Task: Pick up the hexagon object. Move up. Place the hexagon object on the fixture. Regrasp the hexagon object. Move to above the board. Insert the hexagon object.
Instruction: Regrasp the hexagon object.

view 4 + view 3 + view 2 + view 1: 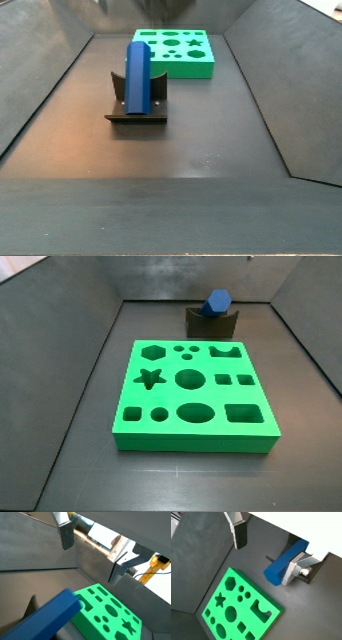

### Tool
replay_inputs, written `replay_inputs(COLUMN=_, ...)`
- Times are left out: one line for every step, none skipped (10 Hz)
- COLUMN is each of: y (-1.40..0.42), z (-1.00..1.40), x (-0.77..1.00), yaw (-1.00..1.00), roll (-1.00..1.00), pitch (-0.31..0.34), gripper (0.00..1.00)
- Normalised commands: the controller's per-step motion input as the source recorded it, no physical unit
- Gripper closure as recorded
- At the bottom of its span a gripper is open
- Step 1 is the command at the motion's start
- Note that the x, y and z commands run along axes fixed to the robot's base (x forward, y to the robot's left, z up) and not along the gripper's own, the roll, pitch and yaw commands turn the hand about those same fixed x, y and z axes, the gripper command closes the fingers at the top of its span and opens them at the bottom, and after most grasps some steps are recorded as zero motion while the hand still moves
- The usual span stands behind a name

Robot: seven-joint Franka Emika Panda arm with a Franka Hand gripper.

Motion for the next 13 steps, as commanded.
replay_inputs(y=-0.79, z=0.58, x=-0.06, yaw=0.03, roll=1.0, pitch=0.012, gripper=0.0)
replay_inputs(y=-0.54, z=0.25, x=-0.03, yaw=0.03, roll=1.0, pitch=0.01, gripper=0.0)
replay_inputs(y=-0.34, z=0.07, x=-0.01, yaw=0.03, roll=1.0, pitch=0.009, gripper=0.0)
replay_inputs(y=-0.13, z=0.05, x=0.0, yaw=0.03, roll=1.0, pitch=0.01, gripper=0.0)
replay_inputs(y=-0.03, z=0.05, x=0.0, yaw=0.03, roll=1.0, pitch=0.011, gripper=0.0)
replay_inputs(y=-0.04, z=0.03, x=0.0, yaw=0.03, roll=1.0, pitch=0.008, gripper=0.0)
replay_inputs(y=-0.04, z=0.01, x=0.0, yaw=0.03, roll=1.0, pitch=0.006, gripper=0.0)
replay_inputs(y=-0.03, z=0.01, x=0.0, yaw=0.03, roll=1.0, pitch=0.003, gripper=0.0)
replay_inputs(y=-0.02, z=0.01, x=0.0, yaw=0.03, roll=1.0, pitch=0.001, gripper=0.0)
replay_inputs(y=-0.02, z=0.01, x=0.0, yaw=0.04, roll=1.0, pitch=0.003, gripper=0.0)
replay_inputs(y=-0.02, z=0.01, x=0.0, yaw=0.04, roll=1.0, pitch=0.008, gripper=0.0)
replay_inputs(y=-0.02, z=0.01, x=0.01, yaw=0.04, roll=1.0, pitch=0.013, gripper=0.0)
replay_inputs(y=-0.02, z=0.01, x=0.02, yaw=0.04, roll=1.0, pitch=0.02, gripper=0.0)
